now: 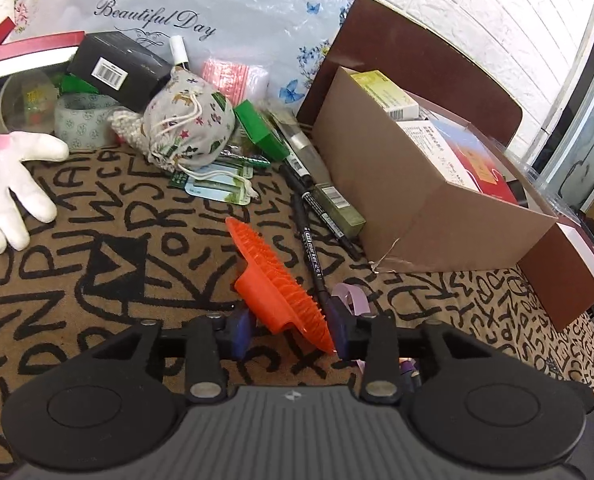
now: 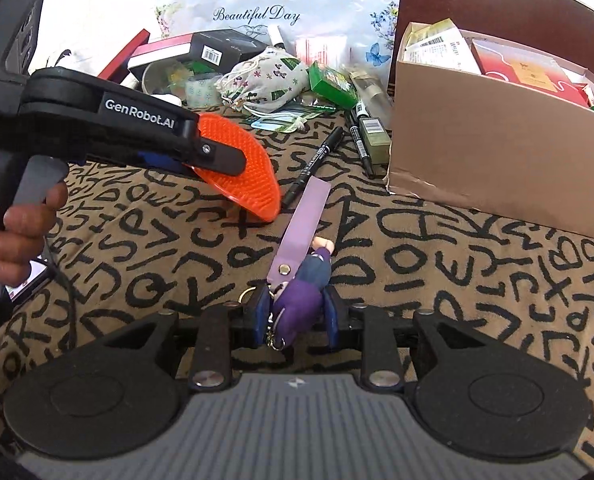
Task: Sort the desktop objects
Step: 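Lift the brush and keychain and carry them over the cardboard box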
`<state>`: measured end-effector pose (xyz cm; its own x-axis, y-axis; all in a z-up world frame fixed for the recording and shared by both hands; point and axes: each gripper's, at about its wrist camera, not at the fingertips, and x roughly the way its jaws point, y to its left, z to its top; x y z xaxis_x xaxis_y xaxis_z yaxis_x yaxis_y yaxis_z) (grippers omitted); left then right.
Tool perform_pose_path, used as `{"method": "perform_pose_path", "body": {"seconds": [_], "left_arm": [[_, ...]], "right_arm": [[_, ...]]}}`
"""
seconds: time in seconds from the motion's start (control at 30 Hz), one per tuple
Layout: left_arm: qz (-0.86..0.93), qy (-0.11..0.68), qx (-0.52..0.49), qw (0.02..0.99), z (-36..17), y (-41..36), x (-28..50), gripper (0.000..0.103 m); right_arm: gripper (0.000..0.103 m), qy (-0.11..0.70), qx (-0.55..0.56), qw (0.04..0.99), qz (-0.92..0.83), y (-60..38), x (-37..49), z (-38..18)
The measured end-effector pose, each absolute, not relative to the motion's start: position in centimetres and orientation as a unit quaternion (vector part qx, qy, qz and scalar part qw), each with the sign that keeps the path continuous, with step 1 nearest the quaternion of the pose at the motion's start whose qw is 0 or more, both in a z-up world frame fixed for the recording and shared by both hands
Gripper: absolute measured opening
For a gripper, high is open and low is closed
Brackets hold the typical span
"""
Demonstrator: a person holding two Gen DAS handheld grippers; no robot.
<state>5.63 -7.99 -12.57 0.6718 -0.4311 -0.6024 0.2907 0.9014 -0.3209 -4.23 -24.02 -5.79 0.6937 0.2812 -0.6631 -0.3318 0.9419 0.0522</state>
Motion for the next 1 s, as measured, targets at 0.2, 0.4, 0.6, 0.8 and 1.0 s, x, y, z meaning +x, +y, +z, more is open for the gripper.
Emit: {"method": "perform_pose_path", "body": {"seconds": [0.2,0.4,0.6,0.8,1.0], "left_arm": [[-0.208,0.369,-0.12,0.898,-13.4,-8.0,6.3,0.027],[-0.229,0.351,-0.117,0.9,-11.4,-7.8,5.0,0.014],[-0.265,0.32,-0.105,0.903,-8.3,-8.4,3.7,0.012],[-0.297,0.284,-0.083,0.908,-4.9,-9.8,3.0,0.012],[-0.321,0.253,-0.079,0.909,-1.2,-11.8,3.3,0.012]], "right_arm": [[0.027,0.348,-0.043,0.921,0.168,-23.7,-4.0,-6.1],[0.025,0.329,-0.043,0.928,0.17,-24.3,-4.7,-4.3],[0.025,0.275,-0.046,0.945,0.168,-25.8,-5.9,-0.4],[0.025,0.222,-0.054,0.962,0.149,-28.0,-6.8,3.2],[0.025,0.181,-0.067,0.974,0.123,-30.4,-6.9,6.1]]}}
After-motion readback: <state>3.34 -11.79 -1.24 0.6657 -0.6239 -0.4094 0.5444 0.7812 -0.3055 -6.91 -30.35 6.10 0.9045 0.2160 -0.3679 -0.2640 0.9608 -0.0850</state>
